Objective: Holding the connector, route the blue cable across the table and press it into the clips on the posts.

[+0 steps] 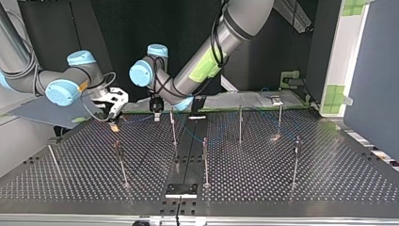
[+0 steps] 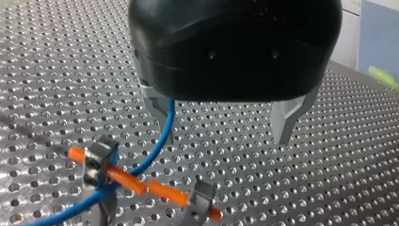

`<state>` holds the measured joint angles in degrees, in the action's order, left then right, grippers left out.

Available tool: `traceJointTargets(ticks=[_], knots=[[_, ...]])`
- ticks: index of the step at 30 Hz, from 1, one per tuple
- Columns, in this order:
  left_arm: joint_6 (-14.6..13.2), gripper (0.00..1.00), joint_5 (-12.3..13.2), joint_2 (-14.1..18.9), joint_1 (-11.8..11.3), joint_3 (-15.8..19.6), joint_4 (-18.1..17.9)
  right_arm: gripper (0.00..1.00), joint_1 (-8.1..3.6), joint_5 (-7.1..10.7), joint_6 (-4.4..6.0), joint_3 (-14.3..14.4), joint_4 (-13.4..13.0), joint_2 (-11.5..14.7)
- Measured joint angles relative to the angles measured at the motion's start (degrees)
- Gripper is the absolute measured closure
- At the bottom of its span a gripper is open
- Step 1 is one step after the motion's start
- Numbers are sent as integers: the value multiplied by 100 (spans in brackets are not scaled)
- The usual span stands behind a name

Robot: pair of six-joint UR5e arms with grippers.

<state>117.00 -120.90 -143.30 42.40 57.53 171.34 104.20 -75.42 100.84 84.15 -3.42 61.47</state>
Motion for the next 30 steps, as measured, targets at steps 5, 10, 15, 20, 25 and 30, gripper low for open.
traceJointTargets(ticks=[5, 10, 15, 20, 25, 30], knots=[[-10, 16, 10, 0, 26, -10, -14, 100, 0, 0, -1, -5, 0, 1], [43, 77, -4, 0, 23, -45, -39, 100, 0, 4, -1, -20, 8, 2], [82, 100, -102, 0, 11, -130, -9, 100, 0, 15, -1, -45, 26, 7], [73, 100, -238, 0, 13, -221, 31, 100, 0, 17, -1, -49, 43, 31], [73, 100, -417, 1, 59, -332, 152, 100, -2, 27, -1, -59, 53, 134], [117, 100, -574, 10, 114, -478, 338, 100, -6, 144, 24, -126, 120, 343]])
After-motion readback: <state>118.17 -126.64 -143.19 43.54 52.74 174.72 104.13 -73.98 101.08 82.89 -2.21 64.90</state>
